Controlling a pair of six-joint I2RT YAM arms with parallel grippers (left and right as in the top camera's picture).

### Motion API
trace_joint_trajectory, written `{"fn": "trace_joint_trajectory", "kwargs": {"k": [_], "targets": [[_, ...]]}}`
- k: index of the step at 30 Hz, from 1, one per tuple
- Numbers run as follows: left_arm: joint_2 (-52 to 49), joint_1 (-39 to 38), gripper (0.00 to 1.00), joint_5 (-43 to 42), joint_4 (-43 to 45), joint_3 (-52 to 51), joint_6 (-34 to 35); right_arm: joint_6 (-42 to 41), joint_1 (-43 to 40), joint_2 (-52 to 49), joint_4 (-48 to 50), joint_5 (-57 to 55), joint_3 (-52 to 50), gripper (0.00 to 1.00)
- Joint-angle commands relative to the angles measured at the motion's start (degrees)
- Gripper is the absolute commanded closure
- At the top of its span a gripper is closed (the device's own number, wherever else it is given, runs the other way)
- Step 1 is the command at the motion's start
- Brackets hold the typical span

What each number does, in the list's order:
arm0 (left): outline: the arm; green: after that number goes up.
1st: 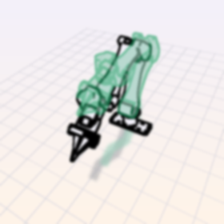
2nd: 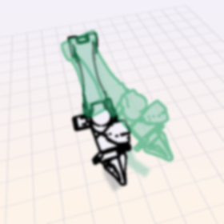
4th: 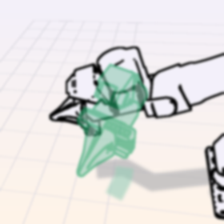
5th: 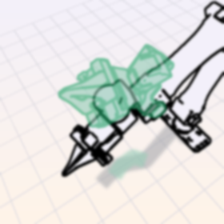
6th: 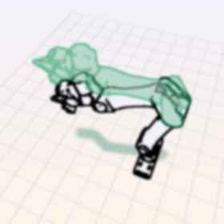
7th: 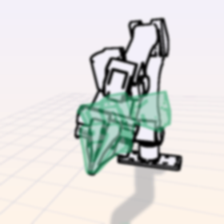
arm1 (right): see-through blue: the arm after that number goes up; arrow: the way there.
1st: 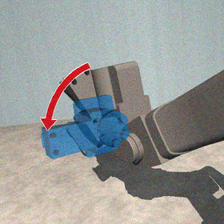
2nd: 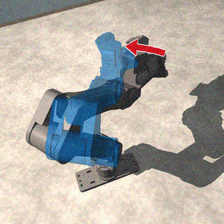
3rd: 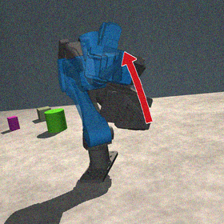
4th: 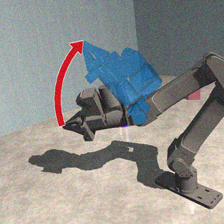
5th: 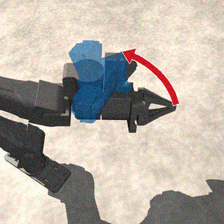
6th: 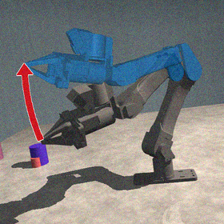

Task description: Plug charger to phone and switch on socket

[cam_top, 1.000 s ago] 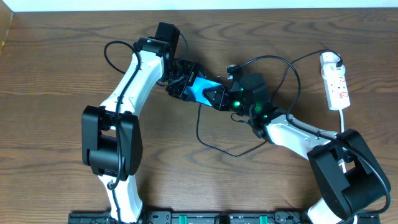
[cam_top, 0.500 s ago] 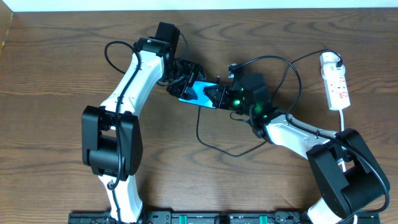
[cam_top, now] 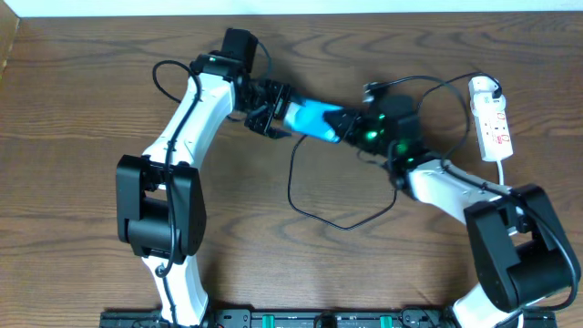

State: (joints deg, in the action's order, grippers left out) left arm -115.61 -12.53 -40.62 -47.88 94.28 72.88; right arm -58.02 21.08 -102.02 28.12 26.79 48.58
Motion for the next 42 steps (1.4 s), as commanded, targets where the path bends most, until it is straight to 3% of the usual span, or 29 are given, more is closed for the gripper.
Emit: {"fn": "trace_joint_trajectory", "kwargs": {"k": [1,7,15,23,31,42], "targets": [[1.0,0.6,0.34,-7.0,3.3,0.2,-4.3,-9.5,-2.4,0.0,3.7,-0.7,0.8,0.99],[1.0,0.6,0.34,-8.0,8.5,0.2,-3.5,-25.4,-2.7,0.0,9.5,-5.2,0.8,0.98],[1.0,0.6,0.34,-7.8,14.9,0.2,4.3,-39.7,-1.2,0.0,12.3,-10.2,0.8,0.98],[1.0,0.6,0.34,-7.8,18.7,0.2,10.0,-40.3,-1.0,0.0,14.9,-11.0,0.9,0.99],[1.0,0.6,0.39,-0.7,19.6,0.2,10.0,-41.8,-0.6,0.0,18.6,-10.0,0.9,0.98],[1.0,0.1,0.42,-2.4,29.8,0.2,10.0,-41.2,-0.5,0.0,18.4,-8.2,0.9,0.99]]}}
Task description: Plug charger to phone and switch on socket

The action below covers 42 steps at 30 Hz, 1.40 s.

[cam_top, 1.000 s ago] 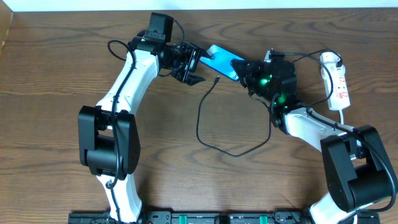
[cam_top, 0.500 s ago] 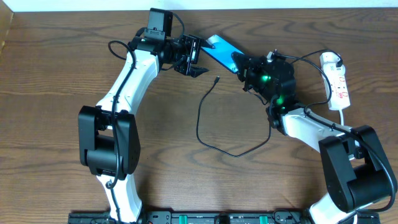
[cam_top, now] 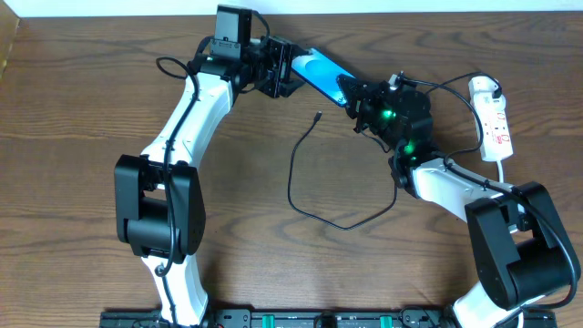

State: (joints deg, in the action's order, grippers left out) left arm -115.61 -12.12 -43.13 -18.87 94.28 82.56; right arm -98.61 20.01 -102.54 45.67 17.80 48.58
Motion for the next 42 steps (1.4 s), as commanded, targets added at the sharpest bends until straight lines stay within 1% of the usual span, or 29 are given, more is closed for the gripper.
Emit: {"fn": "trace_joint_trajectory", "kwargs": {"k": [1,3,8,9,13,18,21,24,29,31,35,41,42], "targets": [[1.0,-0.5,0.43,0.1,1.3,0.2,0.3,-0.6,0.7,0.5,0.9,0.8,0.9,0.98],[1.0,-1.0,0.45,0.3,2.0,0.2,0.2,-0.5,1.1,0.5,0.9,0.8,0.9,0.99],[0.9,-1.4,0.48,1.0,2.6,0.2,-1.6,-0.2,1.4,0.5,1.4,2.6,0.9,0.99],[0.9,-1.4,0.52,1.5,2.6,0.2,-2.9,-0.1,1.4,0.5,1.7,3.6,0.9,0.98],[0.9,-1.5,0.57,2.9,2.7,0.2,-5.0,-0.1,1.4,0.5,2.2,7.1,0.9,0.99],[0.9,-1.5,0.58,3.8,3.8,0.2,-5.4,-0.6,1.4,0.5,2.8,11.8,0.9,0.98],[0.9,-1.6,0.58,3.7,6.3,0.2,-6.6,-4.5,1.4,0.5,2.8,13.6,0.9,0.99],[0.9,-2.0,0.58,3.5,9.2,0.2,-9.5,-8.8,1.5,0.5,4.0,15.1,0.9,0.99],[0.9,-3.0,0.58,3.5,10.6,0.2,-11.5,-12.2,1.9,0.5,7.8,15.5,0.9,0.99],[0.9,-3.1,0.61,3.4,10.6,0.2,-11.5,-13.4,2.0,0.5,7.8,15.1,0.9,0.99],[0.9,-3.1,0.62,1.6,10.7,0.2,-11.5,-13.6,2.1,0.5,7.7,14.0,0.9,0.99],[0.9,-3.1,0.62,1.6,10.6,0.2,-12.5,-13.6,2.1,0.5,7.7,13.5,0.9,0.98],[0.9,-3.1,0.65,1.6,10.6,0.2,-12.5,-13.6,2.1,0.5,7.7,13.3,0.9,0.99]]}}
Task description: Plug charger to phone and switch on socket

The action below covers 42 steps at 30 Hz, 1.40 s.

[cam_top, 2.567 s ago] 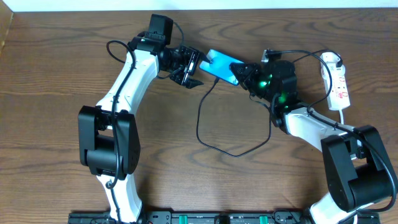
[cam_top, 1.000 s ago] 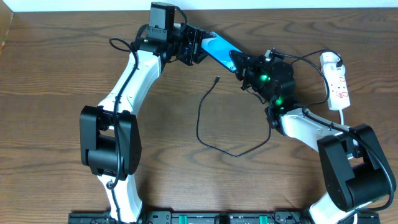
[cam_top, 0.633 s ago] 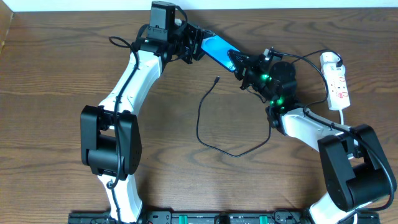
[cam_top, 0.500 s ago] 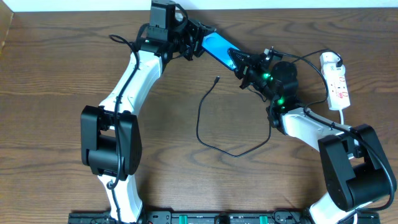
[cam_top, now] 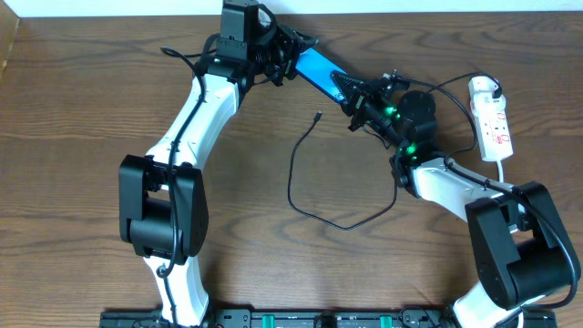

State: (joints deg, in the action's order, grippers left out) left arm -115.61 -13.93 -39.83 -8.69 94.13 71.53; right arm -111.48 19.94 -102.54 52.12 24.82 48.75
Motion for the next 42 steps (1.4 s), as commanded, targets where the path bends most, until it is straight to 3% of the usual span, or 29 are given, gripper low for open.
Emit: {"fn": "trace_joint_trajectory", "kwargs": {"k": [1,5,9,13,18,21,33,38,42], "targets": [[0.9,-1.3,0.71,-1.7,0.4,0.4,-1.5,-0.8,2.1,0.5,1.2,6.1,0.7,0.99],[0.9,-1.3,0.93,-1.7,0.4,0.4,-1.4,-0.8,2.1,0.5,1.2,5.5,0.7,0.99],[0.9,-1.3,0.93,-1.7,0.4,0.4,-1.4,-0.8,2.1,0.5,1.2,5.3,0.7,0.96],[0.9,-1.3,0.93,-1.6,0.4,0.4,-1.4,-0.7,2.1,0.5,1.2,5.1,0.7,0.84],[0.9,-1.2,0.93,-1.5,0.4,0.4,-1.5,-0.7,2.1,0.5,1.2,5.0,0.7,0.66],[0.9,-1.2,0.93,-1.5,0.4,0.4,-2.1,0.3,2.1,0.5,1.2,5.1,0.7,0.50],[0.9,5.6,0.93,-8.3,-1.4,0.3,-13.0,20.0,-2.2,0.5,0.8,7.3,0.7,0.03],[0.9,10.7,0.93,-17.3,-1.5,0.3,-16.4,33.2,-3.9,0.5,-3.3,12.6,0.7,0.01],[0.9,14.9,0.93,-26.4,-1.5,0.2,-17.6,43.3,-4.2,0.5,-15.5,14.8,0.7,0.01]]}}
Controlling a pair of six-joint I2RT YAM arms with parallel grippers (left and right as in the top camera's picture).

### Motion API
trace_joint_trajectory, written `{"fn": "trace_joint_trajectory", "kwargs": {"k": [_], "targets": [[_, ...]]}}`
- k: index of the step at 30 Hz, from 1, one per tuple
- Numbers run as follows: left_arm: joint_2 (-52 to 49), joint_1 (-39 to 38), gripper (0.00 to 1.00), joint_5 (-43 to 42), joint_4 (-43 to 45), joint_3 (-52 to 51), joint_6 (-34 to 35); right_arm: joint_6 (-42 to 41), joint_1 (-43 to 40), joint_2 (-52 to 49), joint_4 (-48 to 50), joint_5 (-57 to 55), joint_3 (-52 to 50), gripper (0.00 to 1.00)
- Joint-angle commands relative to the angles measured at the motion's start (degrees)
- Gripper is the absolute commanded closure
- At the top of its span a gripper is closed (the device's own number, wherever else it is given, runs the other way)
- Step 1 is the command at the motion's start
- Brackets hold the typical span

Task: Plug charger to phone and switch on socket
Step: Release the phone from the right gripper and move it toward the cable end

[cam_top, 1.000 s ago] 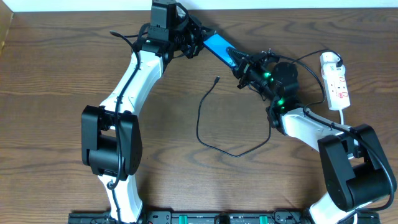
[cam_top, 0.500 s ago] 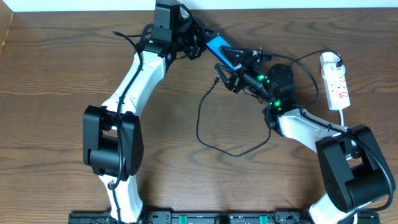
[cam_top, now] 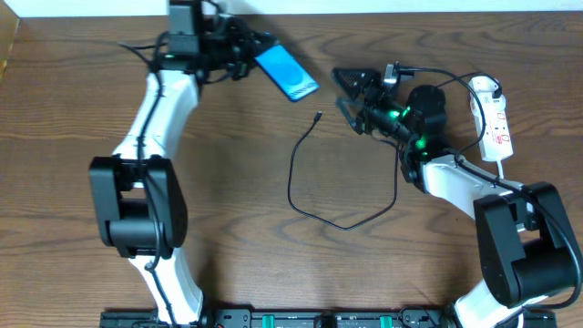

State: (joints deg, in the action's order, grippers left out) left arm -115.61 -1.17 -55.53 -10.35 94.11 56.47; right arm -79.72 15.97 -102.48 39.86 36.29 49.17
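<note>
The blue phone (cam_top: 288,73) lies slanted near the table's far edge. My left gripper (cam_top: 255,47) is shut on its upper-left end. The right gripper (cam_top: 345,94) stands open to the right of the phone, a short gap away, with nothing between its fingers. The black charger cable (cam_top: 339,223) loops over the middle of the table. Its free plug end (cam_top: 318,116) lies below the phone and just left of the right gripper. The white socket strip (cam_top: 493,121) lies at the far right, and the cable runs up to it.
The table's far edge and a white wall strip (cam_top: 364,5) run just behind the left gripper and phone. The right arm (cam_top: 455,173) stretches between the cable loop and the socket strip. A black rail (cam_top: 291,319) lines the near edge.
The right gripper has let go of the phone's lower end and now stands open, slightly further right. The left gripper has moved left with the phone, which is now clear of the right gripper.
At first both grippers held the phone between them near the table's middle, above the cable. Then they held it further back, tilted, twice, each time nearer the far edge. Now only the left gripper holds it, and the right one is open beside the cable's plug end.
</note>
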Motion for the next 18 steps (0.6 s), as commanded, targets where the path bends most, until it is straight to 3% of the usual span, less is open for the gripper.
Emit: {"fn": "trace_joint_trajectory", "kwargs": {"k": [1,4,5,7,8,14,18], "targets": [[0.9,3.3,0.93,-13.4,0.2,0.2,-2.5,13.7,-0.2,0.5,-7.6,3.3,0.3,0.01],[0.9,5.8,0.93,-18.9,0.2,0.2,-2.4,19.1,-0.2,0.5,-17.5,2.8,0.3,0.01],[0.9,6.5,0.93,-20.5,0.2,0.2,-2.4,22.4,-0.2,0.5,-19.8,2.6,0.3,0.05],[0.9,7.8,0.93,-23.1,0.2,0.2,-2.4,28.3,-0.1,0.5,-22.5,2.6,0.3,0.25],[0.9,8.3,0.93,-24.0,0.2,0.2,-2.4,29.9,-0.1,0.5,-23.5,2.6,0.3,0.29],[0.9,10.5,0.93,-24.5,0.2,0.2,-2.4,32.0,-0.1,0.5,-32.9,-0.4,2.7,0.30],[0.9,10.6,0.93,-24.0,0.2,0.2,-2.4,39.0,0.5,0.5,-48.7,-4.1,11.1,0.33]]}}
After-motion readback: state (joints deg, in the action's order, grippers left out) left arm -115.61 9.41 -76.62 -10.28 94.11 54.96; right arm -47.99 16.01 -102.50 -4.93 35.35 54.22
